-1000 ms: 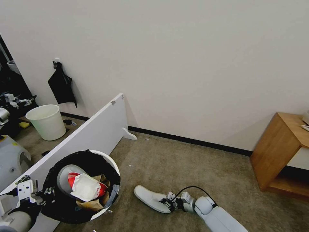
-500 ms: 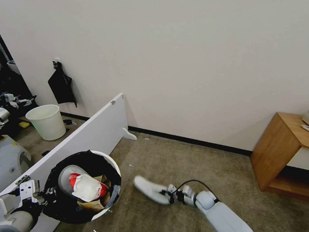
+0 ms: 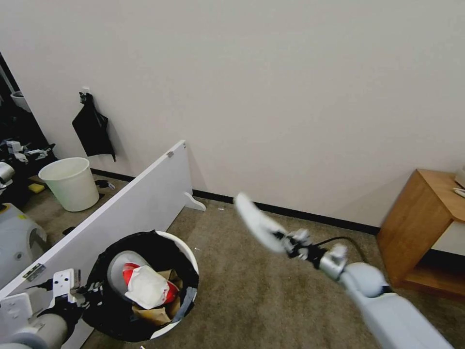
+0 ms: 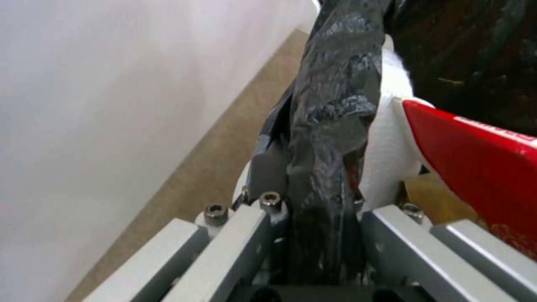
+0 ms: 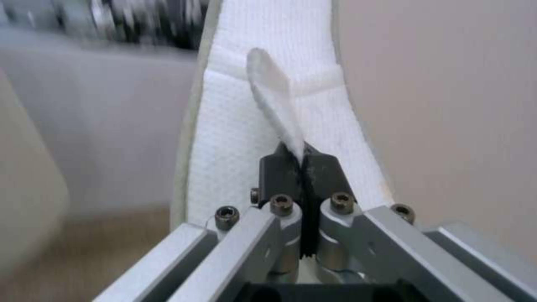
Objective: Pick up the trash bin, then pick up the garbage from the floor and place it into the trash bin.
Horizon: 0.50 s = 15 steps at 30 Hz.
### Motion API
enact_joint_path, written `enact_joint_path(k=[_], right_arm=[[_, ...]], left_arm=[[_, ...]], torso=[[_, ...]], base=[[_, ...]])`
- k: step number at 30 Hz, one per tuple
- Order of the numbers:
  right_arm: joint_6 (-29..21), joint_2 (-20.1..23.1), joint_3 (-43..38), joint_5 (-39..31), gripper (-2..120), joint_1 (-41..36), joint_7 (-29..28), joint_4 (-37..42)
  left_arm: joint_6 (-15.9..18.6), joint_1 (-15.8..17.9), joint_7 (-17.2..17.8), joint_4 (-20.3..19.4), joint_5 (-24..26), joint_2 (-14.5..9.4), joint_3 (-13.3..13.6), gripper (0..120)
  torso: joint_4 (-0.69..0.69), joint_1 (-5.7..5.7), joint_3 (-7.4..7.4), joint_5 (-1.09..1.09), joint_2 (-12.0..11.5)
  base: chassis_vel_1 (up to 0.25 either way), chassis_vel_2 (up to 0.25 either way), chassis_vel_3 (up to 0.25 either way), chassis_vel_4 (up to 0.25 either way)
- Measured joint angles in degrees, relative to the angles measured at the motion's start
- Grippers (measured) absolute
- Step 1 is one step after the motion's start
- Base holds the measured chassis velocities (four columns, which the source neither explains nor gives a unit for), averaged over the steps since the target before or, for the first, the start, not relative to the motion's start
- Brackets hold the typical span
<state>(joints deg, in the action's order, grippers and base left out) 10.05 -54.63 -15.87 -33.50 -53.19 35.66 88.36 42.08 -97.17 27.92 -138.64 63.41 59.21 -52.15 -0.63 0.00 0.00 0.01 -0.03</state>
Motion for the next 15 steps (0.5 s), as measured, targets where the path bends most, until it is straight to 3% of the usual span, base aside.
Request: enact_joint_path(k=[5, 8, 15], right_arm=[[-0.5, 1.3, -0.4, -8.0, 0, -1.5, -1.0, 7.4], [-0.6, 2.7, 0.4, -14.2, 0, -2.4, -1.4, 13.2], [0.0, 5.2, 4.0, -20.0, 0, -1.1, 0.7, 18.1]], left_arm=[[0.0, 1.1, 0.4, 0.3, 0.8, -1.5, 2.2, 3], [0.0, 2.5, 0.7, 0.9, 0.9, -2.8, 5.3, 3], [0.1, 3.3, 0.8, 1.0, 0.5, -3.5, 8.3, 3]], torso=[[-0.03, 0.0, 0.0, -0.02, 0.0], [-0.01, 0.0, 0.0, -0.03, 0.0], [0.0, 0.0, 0.0, -0.02, 0.0]], base=[[0.0, 0.0, 0.0, 0.0], [0.0, 0.0, 0.0, 0.0], [0.0, 0.0, 0.0, 0.0]])
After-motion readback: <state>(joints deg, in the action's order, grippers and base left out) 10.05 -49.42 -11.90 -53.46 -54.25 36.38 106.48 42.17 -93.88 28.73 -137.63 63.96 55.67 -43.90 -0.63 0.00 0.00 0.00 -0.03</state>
